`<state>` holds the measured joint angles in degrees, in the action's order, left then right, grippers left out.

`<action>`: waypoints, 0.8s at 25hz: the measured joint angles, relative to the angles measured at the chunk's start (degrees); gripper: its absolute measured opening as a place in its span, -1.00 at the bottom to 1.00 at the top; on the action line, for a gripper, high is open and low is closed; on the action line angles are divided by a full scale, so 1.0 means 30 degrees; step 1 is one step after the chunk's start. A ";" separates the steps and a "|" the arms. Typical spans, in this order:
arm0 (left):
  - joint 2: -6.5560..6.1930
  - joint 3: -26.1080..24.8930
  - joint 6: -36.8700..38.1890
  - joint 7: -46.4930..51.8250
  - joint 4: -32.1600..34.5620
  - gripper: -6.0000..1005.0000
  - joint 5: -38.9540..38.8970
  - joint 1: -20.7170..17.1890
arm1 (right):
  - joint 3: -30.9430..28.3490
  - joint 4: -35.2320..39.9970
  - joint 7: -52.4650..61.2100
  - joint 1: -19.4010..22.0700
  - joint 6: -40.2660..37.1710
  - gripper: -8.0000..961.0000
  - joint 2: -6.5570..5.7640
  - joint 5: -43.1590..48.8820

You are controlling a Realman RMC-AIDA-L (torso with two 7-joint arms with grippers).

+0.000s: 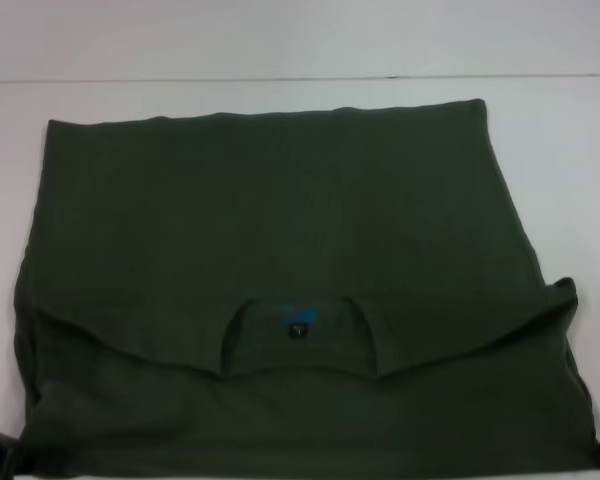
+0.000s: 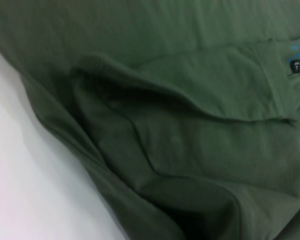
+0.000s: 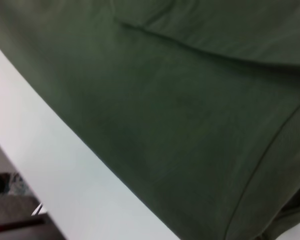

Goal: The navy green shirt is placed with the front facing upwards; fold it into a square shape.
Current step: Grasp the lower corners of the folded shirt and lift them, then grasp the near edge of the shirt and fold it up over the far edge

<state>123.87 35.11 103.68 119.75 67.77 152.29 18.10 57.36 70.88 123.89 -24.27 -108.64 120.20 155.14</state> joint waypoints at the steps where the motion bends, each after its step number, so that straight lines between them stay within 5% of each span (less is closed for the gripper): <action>1: 0.0002 -0.0048 0.0196 0.0000 0.0087 -0.84 0.0133 -0.0089 | 0.0207 -0.0028 0.0068 0.0063 -0.0043 -0.95 0.0007 -0.0029; 13: -0.0050 -0.0075 0.1284 -0.0121 0.0379 -0.84 0.0559 -0.0040 | 0.0480 0.0583 0.0083 0.0436 -0.1059 -0.95 -0.0036 -0.0540; 20: -0.0541 -0.1353 0.1701 -0.0151 0.0387 -0.84 0.0262 0.0954 | -0.0726 0.1683 -0.0810 0.0026 -0.1426 -0.95 -0.0185 -0.0727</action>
<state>122.24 31.05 108.79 119.30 68.93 153.07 20.96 55.18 75.93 121.46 -24.19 -112.91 119.64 152.96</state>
